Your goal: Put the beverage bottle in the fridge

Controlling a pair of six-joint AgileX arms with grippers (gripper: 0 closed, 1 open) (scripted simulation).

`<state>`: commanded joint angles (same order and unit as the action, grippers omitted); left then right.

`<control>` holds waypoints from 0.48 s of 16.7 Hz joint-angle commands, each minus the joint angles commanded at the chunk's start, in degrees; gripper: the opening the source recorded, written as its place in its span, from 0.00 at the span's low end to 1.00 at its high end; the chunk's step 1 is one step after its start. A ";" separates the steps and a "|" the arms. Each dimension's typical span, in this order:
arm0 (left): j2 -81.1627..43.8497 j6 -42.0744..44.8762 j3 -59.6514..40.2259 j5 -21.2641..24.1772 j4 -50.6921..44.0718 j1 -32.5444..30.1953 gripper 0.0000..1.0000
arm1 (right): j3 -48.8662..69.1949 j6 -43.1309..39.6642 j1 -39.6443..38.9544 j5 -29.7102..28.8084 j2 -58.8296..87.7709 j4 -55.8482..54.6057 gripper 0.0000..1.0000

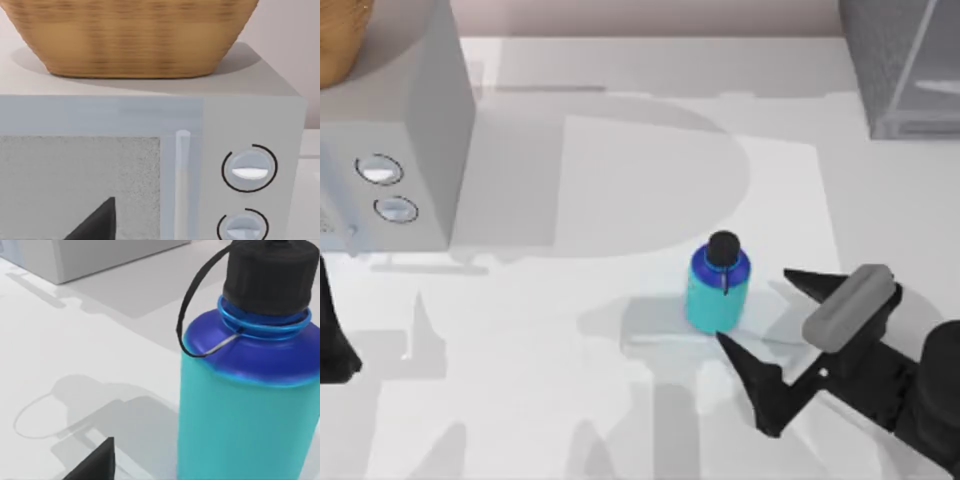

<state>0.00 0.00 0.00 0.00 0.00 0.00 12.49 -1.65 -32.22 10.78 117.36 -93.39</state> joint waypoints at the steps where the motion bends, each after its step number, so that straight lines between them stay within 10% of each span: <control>1: 0.00 0.00 0.00 0.00 0.00 0.00 1.00 | 0.00 0.00 0.00 0.00 0.00 0.00 1.00; 8: 0.00 0.00 0.00 0.00 0.00 0.00 1.00 | 4.98 0.17 -0.88 -0.88 2.04 2.91 1.00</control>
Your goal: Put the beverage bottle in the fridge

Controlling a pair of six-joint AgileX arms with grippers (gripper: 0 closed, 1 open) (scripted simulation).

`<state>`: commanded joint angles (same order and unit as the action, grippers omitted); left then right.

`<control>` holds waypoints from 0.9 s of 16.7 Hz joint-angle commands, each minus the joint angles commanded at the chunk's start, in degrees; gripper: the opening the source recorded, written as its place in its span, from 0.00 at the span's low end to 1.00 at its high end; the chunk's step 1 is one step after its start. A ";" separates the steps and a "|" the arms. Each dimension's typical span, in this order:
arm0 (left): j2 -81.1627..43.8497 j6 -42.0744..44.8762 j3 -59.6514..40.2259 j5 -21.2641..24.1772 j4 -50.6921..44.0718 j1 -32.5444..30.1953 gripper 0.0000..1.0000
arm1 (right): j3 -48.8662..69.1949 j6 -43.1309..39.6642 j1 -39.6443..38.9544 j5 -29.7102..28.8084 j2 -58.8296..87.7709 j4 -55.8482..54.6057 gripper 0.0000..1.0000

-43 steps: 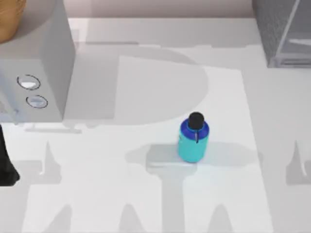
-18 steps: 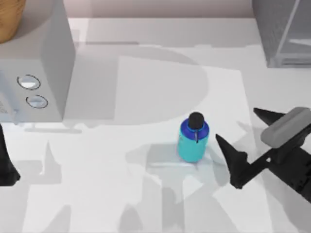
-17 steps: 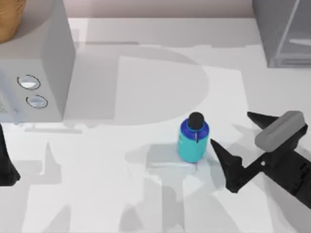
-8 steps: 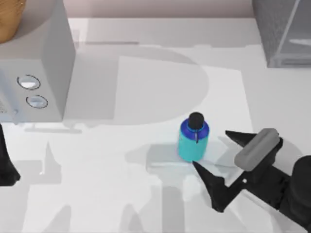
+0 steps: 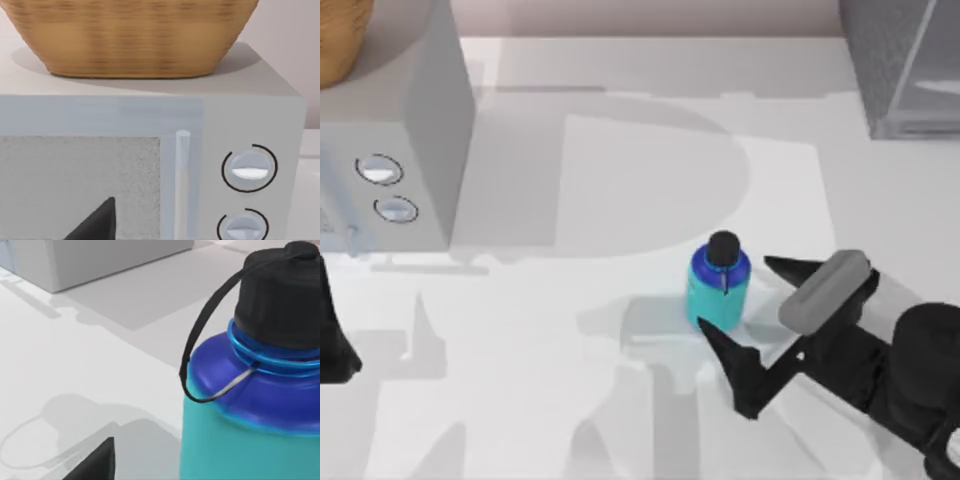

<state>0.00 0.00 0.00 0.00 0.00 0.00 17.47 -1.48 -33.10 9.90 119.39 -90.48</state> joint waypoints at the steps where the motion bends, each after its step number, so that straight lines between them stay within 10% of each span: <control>1: 0.00 0.00 0.00 0.00 0.00 0.00 1.00 | 1.79 0.07 -0.35 -0.35 0.79 1.00 1.00; 10: 0.00 0.00 0.00 0.00 0.00 0.00 1.00 | 8.70 0.32 -1.67 -1.70 3.81 4.87 1.00; 15: 0.00 0.00 0.00 0.00 0.00 0.00 1.00 | 8.70 0.32 -1.67 -1.70 3.81 4.87 0.63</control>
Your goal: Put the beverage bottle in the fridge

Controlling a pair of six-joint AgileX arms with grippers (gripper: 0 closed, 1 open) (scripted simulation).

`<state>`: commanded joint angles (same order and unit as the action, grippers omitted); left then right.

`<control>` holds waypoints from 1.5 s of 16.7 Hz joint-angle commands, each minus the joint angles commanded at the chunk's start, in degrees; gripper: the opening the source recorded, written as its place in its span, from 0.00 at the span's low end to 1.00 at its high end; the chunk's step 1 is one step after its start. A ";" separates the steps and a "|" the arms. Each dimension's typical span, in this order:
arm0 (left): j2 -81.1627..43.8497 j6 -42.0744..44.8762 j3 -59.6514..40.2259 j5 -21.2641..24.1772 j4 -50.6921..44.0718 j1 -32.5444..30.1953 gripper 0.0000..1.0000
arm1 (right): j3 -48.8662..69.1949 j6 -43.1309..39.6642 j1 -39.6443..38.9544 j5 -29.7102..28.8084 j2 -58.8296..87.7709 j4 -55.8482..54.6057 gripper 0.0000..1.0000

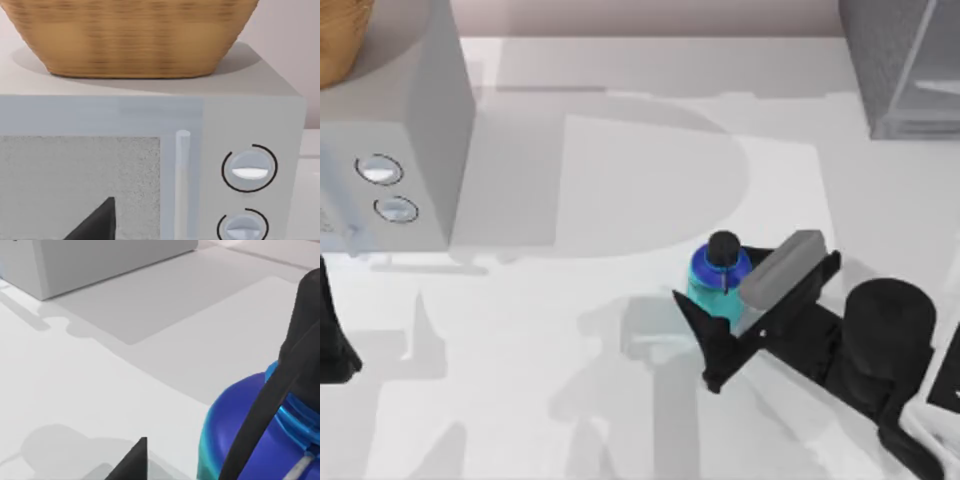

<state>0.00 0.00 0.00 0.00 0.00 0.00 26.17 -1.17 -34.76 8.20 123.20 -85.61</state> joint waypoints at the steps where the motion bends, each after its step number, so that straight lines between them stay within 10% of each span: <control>1: 0.00 0.00 0.00 0.00 0.00 0.00 1.00 | 0.00 0.00 0.00 0.00 0.00 0.00 0.55; 8: 0.00 0.00 0.00 0.00 0.00 0.00 1.00 | 0.00 0.00 0.00 0.00 0.00 0.00 0.03; 19: 0.00 0.00 0.00 0.00 0.00 0.00 1.00 | -0.21 -0.51 0.88 0.66 -0.94 0.37 0.01; 25: 0.00 0.00 0.00 0.00 0.00 0.00 1.00 | -4.13 -2.42 10.67 10.67 -13.10 6.19 0.01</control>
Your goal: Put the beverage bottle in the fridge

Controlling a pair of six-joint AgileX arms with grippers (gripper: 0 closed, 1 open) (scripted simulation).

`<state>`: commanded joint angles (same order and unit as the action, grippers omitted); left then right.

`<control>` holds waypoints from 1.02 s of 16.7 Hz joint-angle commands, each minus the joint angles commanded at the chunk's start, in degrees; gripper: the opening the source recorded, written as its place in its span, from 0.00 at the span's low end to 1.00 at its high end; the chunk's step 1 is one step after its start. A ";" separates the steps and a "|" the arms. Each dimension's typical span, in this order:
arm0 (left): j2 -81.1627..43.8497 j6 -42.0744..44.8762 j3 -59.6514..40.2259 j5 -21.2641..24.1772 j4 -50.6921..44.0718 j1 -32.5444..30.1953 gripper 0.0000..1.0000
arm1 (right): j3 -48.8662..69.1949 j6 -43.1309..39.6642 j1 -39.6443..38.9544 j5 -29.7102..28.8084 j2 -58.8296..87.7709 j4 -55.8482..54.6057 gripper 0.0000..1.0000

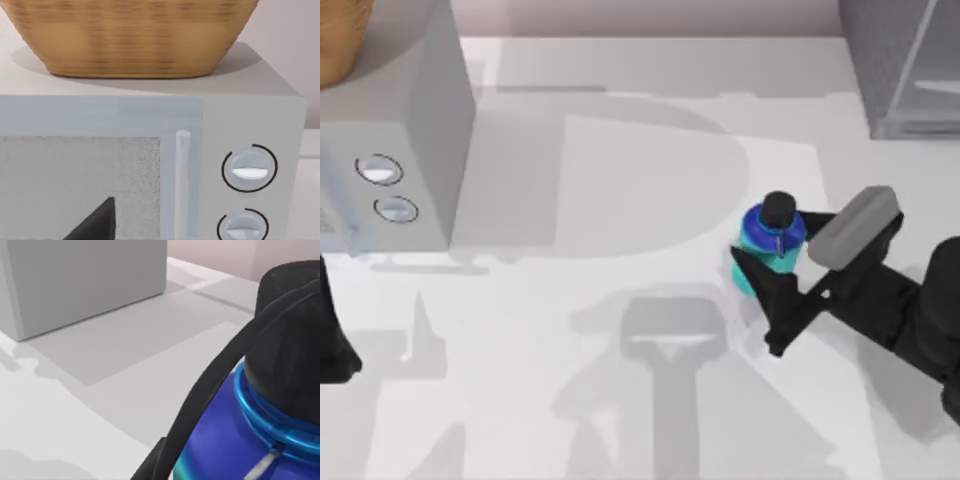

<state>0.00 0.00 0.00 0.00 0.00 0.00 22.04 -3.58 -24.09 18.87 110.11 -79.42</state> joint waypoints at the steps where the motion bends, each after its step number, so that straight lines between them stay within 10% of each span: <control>1: 0.00 0.00 0.00 0.00 0.00 0.00 1.00 | -0.79 -0.28 2.33 2.02 -2.19 1.24 0.01; 7: 0.00 0.00 0.00 0.00 0.00 0.00 1.00 | -5.98 -2.18 10.73 10.47 -9.81 7.88 0.01; 17: 0.00 0.00 0.00 0.00 0.00 0.00 1.00 | -6.03 -1.80 11.46 7.85 -18.22 13.32 0.01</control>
<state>0.00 0.00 0.00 0.00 0.00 0.00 16.01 -5.38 -12.63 26.72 91.88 -66.10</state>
